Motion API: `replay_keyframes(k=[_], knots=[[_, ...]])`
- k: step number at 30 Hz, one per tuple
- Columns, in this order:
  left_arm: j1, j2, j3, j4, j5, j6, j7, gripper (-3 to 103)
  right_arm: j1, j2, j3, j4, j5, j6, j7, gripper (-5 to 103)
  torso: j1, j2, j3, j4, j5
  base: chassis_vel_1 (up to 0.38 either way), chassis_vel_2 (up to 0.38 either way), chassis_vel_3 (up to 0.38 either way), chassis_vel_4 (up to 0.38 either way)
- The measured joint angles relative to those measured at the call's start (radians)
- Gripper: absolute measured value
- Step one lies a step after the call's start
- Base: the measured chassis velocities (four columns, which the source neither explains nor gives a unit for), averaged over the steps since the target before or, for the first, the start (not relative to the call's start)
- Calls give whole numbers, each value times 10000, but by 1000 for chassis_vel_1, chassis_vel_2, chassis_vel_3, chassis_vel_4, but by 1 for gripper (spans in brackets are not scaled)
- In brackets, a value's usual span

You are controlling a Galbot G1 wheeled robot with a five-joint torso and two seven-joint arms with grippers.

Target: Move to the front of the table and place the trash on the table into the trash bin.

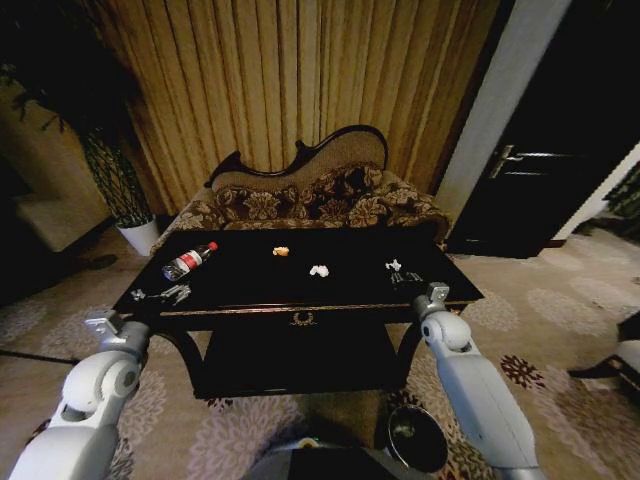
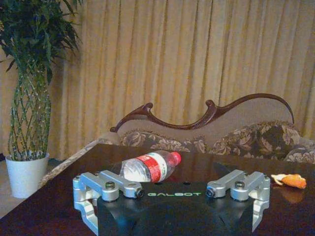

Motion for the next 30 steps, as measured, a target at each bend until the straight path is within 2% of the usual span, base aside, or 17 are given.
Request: replay_keyframes(k=[1,3,4,6,7,11,16,21,30], knots=[[1,0,0,0,0,-7,2,100,-31,0,50,31,20,25,0,14,0,0,0,0,0,0,0,0,0],[4,0,0,0,0,-8,3,100,-46,0,66,54,30,31,0,14,0,0,0,-1,1,0,0,0,0],[16,-12,0,-2,1,-14,6,100,-91,0,110,129,55,39,0,4,0,0,0,0,0,0,0,0,0],[26,-22,0,-2,1,-19,8,100,-122,2,138,191,75,41,0,4,0,0,0,0,0,0,0,0,0],[41,-35,-7,-9,2,-30,12,100,-170,3,215,344,171,43,0,1,0,0,0,0,0,0,0,0,0],[68,-63,-51,-38,3,-56,16,100,-246,-17,412,812,509,43,1,1,0,0,0,1,1,0,0,0,0],[136,-187,-136,-18,7,-236,122,100,-812,-89,651,2042,1175,380,1,1,0,0,0,-1,0,0,0,0,0],[214,-223,-164,31,11,-314,168,100,-1315,-56,923,2755,1299,769,1,1,-1,1,0,-1,-1,0,0,0,0],[210,-179,-204,71,9,-367,182,100,-1606,-55,1074,3087,1305,830,2,1,0,0,0,0,0,0,0,0,0]])
